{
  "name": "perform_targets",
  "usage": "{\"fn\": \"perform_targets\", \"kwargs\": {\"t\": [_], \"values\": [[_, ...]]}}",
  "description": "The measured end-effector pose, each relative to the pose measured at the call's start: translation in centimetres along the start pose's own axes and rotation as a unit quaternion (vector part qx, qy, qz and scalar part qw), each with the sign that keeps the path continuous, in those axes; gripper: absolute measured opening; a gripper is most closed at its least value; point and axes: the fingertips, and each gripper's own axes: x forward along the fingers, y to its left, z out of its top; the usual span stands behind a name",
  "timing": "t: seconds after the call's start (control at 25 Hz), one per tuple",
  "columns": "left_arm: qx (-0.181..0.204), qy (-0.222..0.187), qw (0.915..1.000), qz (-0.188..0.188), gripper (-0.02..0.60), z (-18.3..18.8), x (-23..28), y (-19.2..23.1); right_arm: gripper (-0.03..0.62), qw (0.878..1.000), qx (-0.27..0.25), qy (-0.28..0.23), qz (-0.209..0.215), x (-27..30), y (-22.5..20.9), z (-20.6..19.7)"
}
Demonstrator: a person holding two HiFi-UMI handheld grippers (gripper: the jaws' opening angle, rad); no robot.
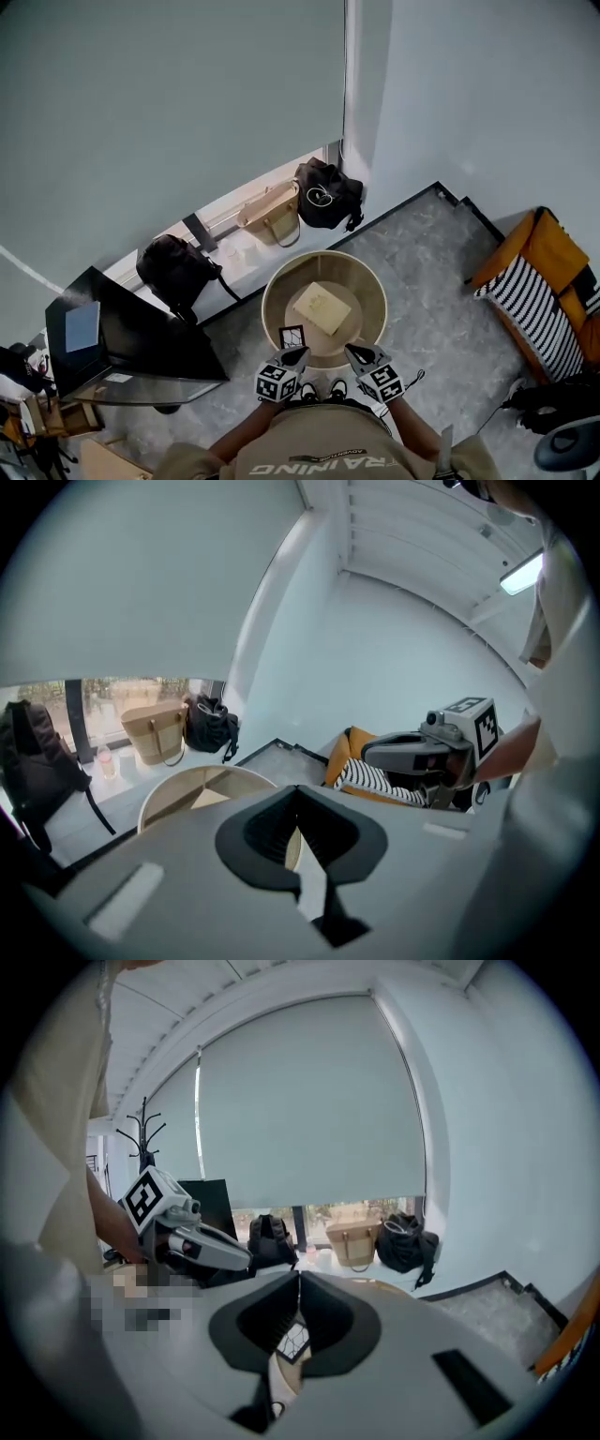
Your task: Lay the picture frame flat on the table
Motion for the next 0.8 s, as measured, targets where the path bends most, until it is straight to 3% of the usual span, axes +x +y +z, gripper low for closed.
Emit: {"fn": "perform_targets", "kwargs": {"t": [0.28, 0.52, 0.8], "values": [[0.076, -0.072, 0.9940, 0.029, 0.008, 9.0, -1.1, 0.9, 0.008, 0.996, -0.019, -0.082, -0.020, -0.4, -2.0, 8.7], [0.129, -0.157, 0.9776, 0.055, 0.008, 18.7, -3.3, 1.3, 0.008, 0.989, -0.018, -0.139, -0.042, -0.7, -4.6, 14.6], [0.133, -0.207, 0.9659, 0.080, 0.006, 24.7, -6.4, 1.9, 0.008, 0.979, -0.035, -0.195, -0.039, -2.2, -6.1, 20.9]]}}
